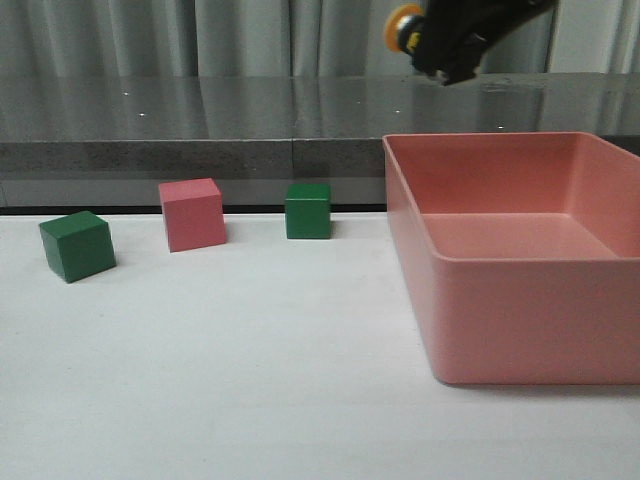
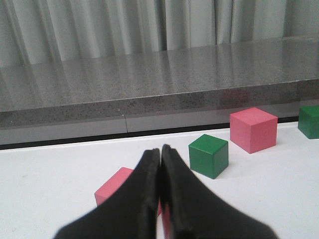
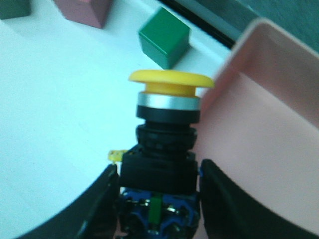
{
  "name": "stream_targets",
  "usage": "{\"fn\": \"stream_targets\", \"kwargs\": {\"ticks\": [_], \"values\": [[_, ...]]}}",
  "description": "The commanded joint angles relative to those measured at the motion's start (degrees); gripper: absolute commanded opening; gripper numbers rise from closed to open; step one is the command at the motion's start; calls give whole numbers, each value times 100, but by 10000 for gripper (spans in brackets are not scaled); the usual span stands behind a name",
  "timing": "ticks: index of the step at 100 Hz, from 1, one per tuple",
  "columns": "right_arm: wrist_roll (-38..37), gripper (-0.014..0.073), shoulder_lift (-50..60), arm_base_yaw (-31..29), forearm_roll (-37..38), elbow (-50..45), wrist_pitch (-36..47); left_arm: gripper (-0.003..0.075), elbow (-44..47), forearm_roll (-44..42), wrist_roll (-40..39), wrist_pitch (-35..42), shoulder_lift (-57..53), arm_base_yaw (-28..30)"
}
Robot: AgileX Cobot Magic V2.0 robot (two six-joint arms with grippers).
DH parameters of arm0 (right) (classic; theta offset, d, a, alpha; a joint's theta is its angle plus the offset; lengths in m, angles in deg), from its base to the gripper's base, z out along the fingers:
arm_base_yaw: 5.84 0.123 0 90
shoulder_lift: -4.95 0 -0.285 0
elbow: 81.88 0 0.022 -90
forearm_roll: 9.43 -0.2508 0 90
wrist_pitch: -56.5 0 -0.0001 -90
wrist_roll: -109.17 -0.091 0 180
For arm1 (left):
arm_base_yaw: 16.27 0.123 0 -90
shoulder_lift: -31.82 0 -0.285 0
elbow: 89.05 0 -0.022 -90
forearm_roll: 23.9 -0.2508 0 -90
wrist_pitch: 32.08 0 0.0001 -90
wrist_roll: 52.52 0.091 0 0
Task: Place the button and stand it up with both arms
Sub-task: 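Lift the button out of the bin and lower it onto the table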
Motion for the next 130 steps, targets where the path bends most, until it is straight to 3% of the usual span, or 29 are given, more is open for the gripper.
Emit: {"fn": "stream_targets", "kwargs": {"ticks": [1, 19, 54, 114, 122, 130], "values": [[780, 145, 61, 313, -152, 441, 148, -19, 165, 50, -41, 456, -179, 10], [2002, 145, -543, 991, -152, 709, 142, -19, 165, 50, -41, 456, -179, 10], [3114, 145, -1990, 1726, -147, 1141, 181, -19, 165, 50, -41, 456, -179, 10], [3229, 149, -2875, 1832, -147, 1141, 427, -19, 165, 50, -41, 456, -179, 10], [3229, 202, -2875, 1832, -147, 1141, 427, -19, 165, 50, -41, 456, -179, 10], [3229, 344, -2875, 1832, -147, 1141, 427, -19, 165, 50, -41, 456, -179, 10]]}}
